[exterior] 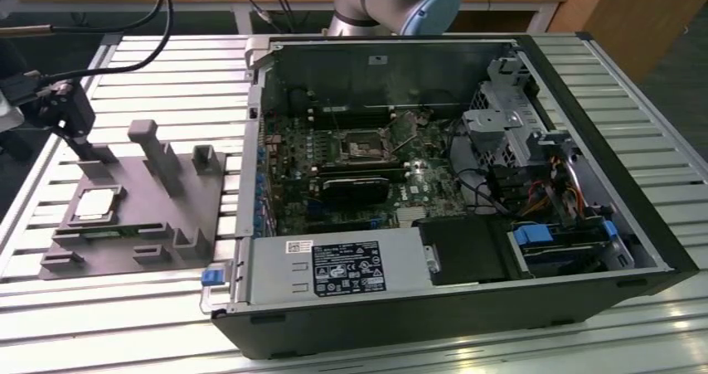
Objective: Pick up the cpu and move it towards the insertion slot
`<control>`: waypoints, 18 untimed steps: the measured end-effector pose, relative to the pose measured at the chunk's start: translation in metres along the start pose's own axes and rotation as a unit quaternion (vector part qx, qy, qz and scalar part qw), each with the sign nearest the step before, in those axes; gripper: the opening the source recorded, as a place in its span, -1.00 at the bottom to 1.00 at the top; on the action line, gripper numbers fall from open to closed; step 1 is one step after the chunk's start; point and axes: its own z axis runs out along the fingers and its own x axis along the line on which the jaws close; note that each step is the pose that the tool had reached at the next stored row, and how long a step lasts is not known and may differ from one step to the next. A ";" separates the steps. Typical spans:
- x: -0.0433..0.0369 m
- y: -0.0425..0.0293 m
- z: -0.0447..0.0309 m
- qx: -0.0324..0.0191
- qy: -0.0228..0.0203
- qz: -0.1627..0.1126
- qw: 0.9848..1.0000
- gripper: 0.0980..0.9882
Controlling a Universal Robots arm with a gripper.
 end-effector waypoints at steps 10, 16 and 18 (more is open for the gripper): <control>0.0017 -0.0012 0.0179 0.000 0.000 0.000 1.000 0.37; 0.0035 -0.0020 0.0288 0.000 0.000 0.000 1.000 0.37; 0.0041 -0.0023 0.0325 0.000 0.000 0.000 1.000 0.37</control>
